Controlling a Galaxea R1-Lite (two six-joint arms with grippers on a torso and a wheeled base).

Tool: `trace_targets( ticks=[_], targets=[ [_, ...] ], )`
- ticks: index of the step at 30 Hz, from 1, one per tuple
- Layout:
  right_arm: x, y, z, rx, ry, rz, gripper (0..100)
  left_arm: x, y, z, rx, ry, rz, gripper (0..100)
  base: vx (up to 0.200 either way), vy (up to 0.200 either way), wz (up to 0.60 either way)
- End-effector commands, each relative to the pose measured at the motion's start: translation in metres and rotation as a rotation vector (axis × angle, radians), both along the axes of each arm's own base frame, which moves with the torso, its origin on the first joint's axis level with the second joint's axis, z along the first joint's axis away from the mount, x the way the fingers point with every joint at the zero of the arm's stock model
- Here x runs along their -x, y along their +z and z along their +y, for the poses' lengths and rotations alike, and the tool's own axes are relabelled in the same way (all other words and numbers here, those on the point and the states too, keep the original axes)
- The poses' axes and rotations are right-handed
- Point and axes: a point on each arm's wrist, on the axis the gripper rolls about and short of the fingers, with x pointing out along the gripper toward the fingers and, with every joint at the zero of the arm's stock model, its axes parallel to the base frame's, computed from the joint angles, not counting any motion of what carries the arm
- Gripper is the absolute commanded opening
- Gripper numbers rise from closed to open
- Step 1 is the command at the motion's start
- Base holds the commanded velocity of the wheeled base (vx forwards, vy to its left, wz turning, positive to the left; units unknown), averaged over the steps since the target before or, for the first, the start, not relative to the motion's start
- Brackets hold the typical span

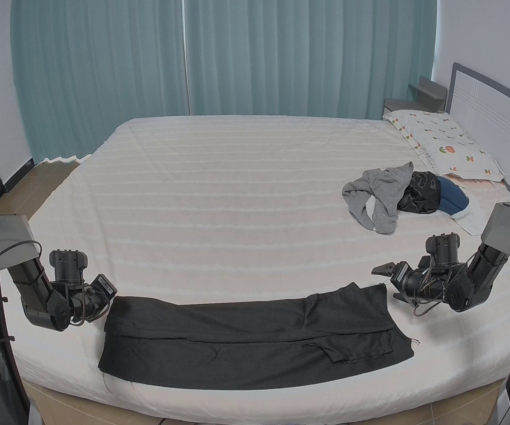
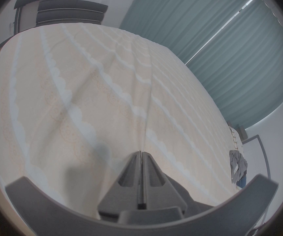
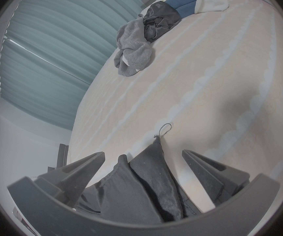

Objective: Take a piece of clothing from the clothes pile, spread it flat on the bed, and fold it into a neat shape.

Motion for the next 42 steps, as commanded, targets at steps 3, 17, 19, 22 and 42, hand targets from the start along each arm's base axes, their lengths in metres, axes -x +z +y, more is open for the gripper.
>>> trace_targets(
  ticks=[3,17,19,22,42],
  targets=[
    [-0.003,-0.011,0.002,0.001,0.004,0.020,100,0.000,0.005,0.001,0.003,0.007,-0.012,0,0.000,0.000,0.00],
    [-0.001,-0.008,0.002,-0.032,-0.019,0.028,100,0.003,0.025,-0.004,0.125,-0.049,-0.085,100,0.000,0.000,0.00],
    [-0.001,-0.009,0.002,-0.032,-0.019,0.031,100,0.004,0.024,-0.006,0.148,-0.081,-0.079,100,0.000,0.000,0.00],
    [0.000,-0.010,0.002,-0.031,-0.019,0.037,100,0.003,0.021,-0.007,0.162,-0.107,-0.072,100,0.000,0.000,0.00],
    [0.005,-0.013,0.007,-0.030,-0.007,-0.005,100,0.002,-0.003,-0.006,0.104,-0.161,-0.011,0,0.000,0.000,0.00]
  ],
)
